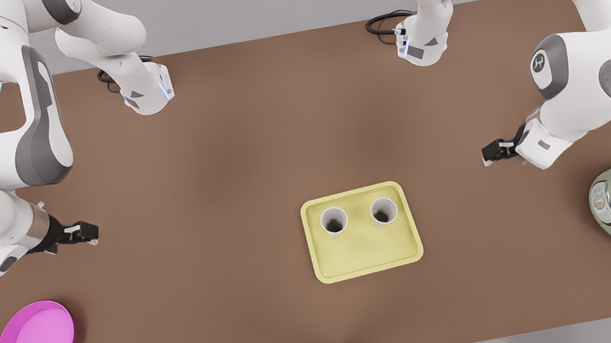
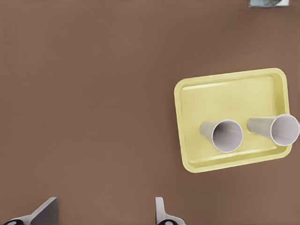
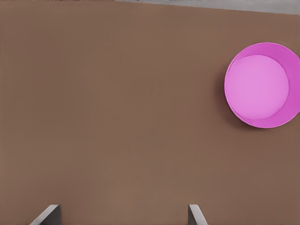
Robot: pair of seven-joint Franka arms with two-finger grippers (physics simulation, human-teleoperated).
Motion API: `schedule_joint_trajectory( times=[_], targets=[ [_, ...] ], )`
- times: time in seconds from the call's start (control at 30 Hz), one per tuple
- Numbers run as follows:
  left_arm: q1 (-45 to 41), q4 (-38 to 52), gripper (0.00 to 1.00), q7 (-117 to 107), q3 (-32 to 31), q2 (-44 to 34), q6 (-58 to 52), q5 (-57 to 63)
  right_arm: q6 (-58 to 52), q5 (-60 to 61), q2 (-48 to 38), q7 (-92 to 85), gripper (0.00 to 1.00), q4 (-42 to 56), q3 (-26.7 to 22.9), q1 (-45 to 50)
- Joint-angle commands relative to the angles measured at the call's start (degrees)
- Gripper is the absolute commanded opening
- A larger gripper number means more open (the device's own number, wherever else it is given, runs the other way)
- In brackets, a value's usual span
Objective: Use the left arm to pick up the white IKEA cup from the tray and place it on the middle-left position; use the right arm to pick up the white IKEA cup from the tray and place it on the middle-right position
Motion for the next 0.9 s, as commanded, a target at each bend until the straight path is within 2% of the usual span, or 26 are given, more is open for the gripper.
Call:
schedule_joint_trajectory(
  times=[0.0,0.07,0.13,0.23,0.3,0.47,0.6,0.7,0.73,0.87],
  targets=[
    [-0.09,0.21,1.00,3.98,-0.01,-0.03,3.17,-0.22,1.72,0.04,-0.07,-1.21,1.00,0.03,0.00,0.00],
    [-1.84,0.57,1.00,3.98,-0.01,0.24,3.26,-0.22,1.81,-0.05,-0.07,-0.95,1.00,0.03,0.00,0.00],
    [-9.22,1.79,1.00,-6.03,-0.01,2.69,6.16,2.24,1.99,-0.05,-0.07,-0.95,1.00,0.03,0.00,0.00],
    [-16.87,7.60,0.97,-21.95,-0.01,11.48,6.24,3.56,2.07,0.04,0.02,-0.95,1.00,0.03,0.00,0.00],
    [-18.98,7.60,1.00,-24.59,-0.01,14.38,10.98,3.56,2.07,0.04,-0.07,-0.95,1.00,0.20,0.00,0.00],
    [-19.42,9.53,1.00,-25.03,-0.01,21.15,19.43,3.38,2.25,-0.14,-0.07,-1.21,1.00,0.29,0.35,0.44],
    [-20.74,5.23,1.00,-24.41,-0.01,22.12,21.98,3.65,2.16,0.12,0.63,-1.30,1.00,0.29,0.27,0.44],
    [-19.78,1.36,1.00,-24.41,1.31,21.59,21.98,4.61,8.48,0.39,5.55,-0.77,0.97,0.12,0.44,8.18],
    [-19.60,1.18,1.00,-24.41,1.31,21.68,21.98,4.70,11.04,0.39,7.84,-0.34,0.99,0.20,0.44,9.85],
    [-19.60,-0.05,1.00,-24.50,1.92,22.03,22.06,4.70,15.69,-0.05,14.87,18.88,1.00,0.73,0.44,19.85]
  ],
)
